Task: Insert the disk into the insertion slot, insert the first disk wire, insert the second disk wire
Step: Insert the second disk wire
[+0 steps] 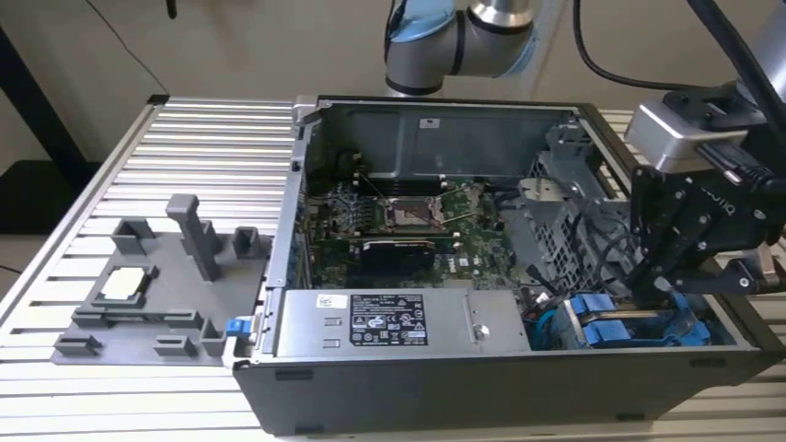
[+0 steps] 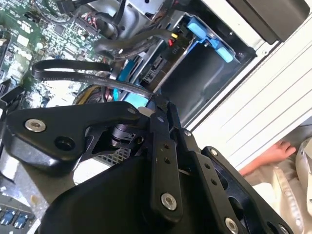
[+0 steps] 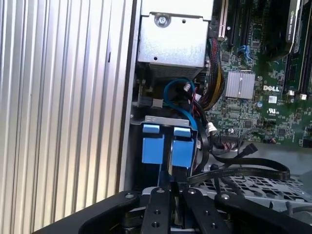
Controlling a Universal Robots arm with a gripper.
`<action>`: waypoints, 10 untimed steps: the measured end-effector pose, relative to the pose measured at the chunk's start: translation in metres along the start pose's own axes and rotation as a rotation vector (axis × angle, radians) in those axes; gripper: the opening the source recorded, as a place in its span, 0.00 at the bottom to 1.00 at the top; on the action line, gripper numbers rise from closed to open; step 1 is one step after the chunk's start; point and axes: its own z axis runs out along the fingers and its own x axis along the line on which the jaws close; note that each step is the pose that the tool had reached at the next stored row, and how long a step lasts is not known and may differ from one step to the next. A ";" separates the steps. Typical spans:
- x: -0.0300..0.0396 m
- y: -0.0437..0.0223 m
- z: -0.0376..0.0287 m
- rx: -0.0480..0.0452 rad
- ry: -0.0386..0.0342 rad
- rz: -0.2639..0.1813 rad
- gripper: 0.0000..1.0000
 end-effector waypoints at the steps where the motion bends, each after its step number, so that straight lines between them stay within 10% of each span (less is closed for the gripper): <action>1: 0.0007 -0.0005 0.0000 -0.0001 -0.0015 0.000 0.16; 3: 0.0013 -0.0007 0.0000 0.0012 -0.0165 0.000 0.16; 7: 0.0015 -0.0009 0.0003 0.0074 -0.0854 0.003 0.16; 10: 0.0034 -0.0007 0.0004 0.0092 -0.1043 0.007 0.16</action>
